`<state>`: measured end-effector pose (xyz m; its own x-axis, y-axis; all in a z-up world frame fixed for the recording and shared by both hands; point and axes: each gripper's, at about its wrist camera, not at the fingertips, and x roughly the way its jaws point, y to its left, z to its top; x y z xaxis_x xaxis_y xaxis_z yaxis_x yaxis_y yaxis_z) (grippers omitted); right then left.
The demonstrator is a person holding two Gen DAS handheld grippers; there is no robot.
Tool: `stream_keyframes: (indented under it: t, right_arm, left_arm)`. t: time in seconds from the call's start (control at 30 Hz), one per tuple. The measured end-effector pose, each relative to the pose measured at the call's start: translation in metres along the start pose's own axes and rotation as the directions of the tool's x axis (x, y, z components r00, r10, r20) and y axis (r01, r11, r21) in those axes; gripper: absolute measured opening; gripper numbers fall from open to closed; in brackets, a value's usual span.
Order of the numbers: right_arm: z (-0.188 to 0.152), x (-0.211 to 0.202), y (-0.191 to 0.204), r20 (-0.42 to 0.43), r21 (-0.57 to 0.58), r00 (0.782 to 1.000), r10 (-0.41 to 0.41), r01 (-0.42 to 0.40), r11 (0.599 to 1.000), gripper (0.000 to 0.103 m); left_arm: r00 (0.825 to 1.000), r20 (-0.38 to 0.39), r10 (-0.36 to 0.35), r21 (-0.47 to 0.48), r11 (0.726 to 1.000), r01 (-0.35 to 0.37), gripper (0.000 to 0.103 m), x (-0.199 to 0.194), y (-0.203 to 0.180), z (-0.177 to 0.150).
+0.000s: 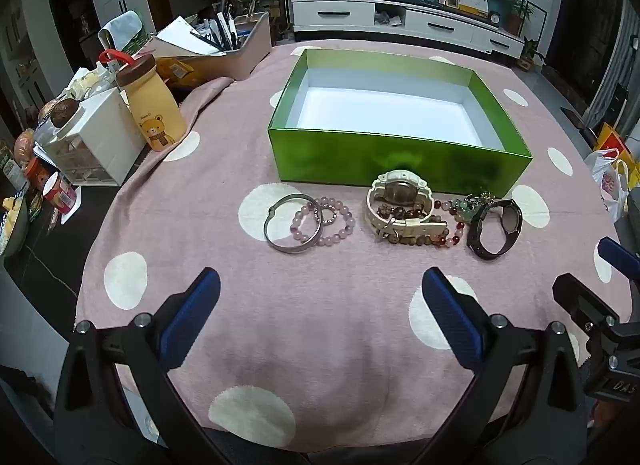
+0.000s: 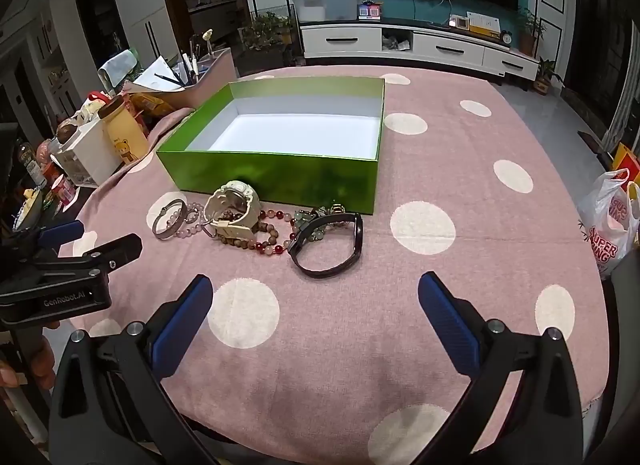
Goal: Organize jewelry
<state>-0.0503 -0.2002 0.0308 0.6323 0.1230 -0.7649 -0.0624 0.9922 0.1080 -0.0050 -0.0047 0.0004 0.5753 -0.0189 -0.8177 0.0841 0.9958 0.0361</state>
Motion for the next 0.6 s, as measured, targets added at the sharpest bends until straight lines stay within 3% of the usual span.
stream_keyframes:
  t: [0.6]
  right_arm:
    - [0.0015,-0.0104,0.0005,0.013,-0.003,1.000,0.011,-0.011,1.000,0.102]
  left_arm:
    - [1.000,0.006,-0.004,0.011,1.000,0.004,0.101,-0.0045,-0.0034,0.0002]
